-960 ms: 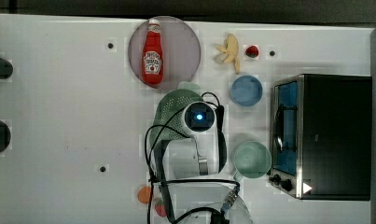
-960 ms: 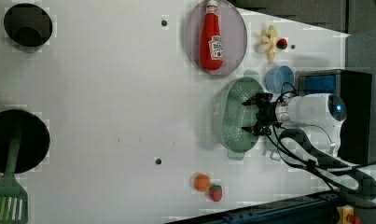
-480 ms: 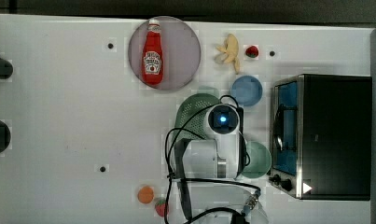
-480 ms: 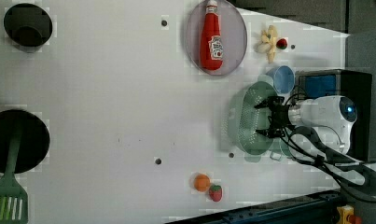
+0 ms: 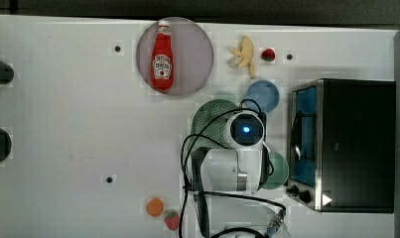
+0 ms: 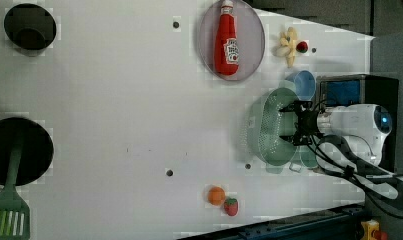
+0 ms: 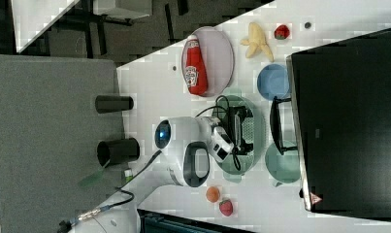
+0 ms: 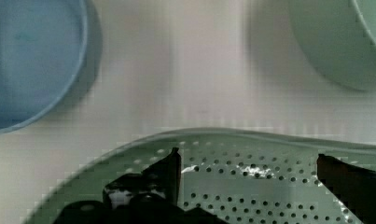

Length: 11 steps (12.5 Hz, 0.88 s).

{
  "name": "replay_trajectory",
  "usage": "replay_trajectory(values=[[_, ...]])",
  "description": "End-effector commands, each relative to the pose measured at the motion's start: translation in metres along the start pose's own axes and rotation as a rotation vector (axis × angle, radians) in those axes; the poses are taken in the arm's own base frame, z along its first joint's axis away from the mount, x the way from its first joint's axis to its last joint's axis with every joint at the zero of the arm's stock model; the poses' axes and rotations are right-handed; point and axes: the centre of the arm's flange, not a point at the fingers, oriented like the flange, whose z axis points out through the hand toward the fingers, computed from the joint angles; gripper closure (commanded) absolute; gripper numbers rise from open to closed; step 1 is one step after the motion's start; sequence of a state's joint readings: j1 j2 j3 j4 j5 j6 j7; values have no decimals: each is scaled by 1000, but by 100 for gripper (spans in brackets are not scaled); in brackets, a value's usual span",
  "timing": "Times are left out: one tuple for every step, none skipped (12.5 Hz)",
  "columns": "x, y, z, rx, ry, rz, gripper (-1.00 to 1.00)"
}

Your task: Drag strainer left to right.

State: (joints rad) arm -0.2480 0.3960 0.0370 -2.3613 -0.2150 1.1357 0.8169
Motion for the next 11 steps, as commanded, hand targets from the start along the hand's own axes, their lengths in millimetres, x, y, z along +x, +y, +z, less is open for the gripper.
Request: replay_trajectory(values=[[-31, -24, -89, 130, 45, -337, -100], [-34, -26, -118, 142, 68, -418, -100], [-35, -28, -150, 142, 91, -478, -100], [-35, -30, -184, 131, 114, -516, -100], [-36, -32, -220, 117, 133, -546, -100], [-36, -30, -255, 85, 139, -544, -100], [-37, -27, -286, 49, 130, -530, -100], [-38, -23, -315, 17, 104, -517, -100], [-40, -17, -342, -5, 56, -533, -100], [-41, -11, -368, -10, 3, -560, -100], [-39, -5, -391, 0, -29, -591, -100]])
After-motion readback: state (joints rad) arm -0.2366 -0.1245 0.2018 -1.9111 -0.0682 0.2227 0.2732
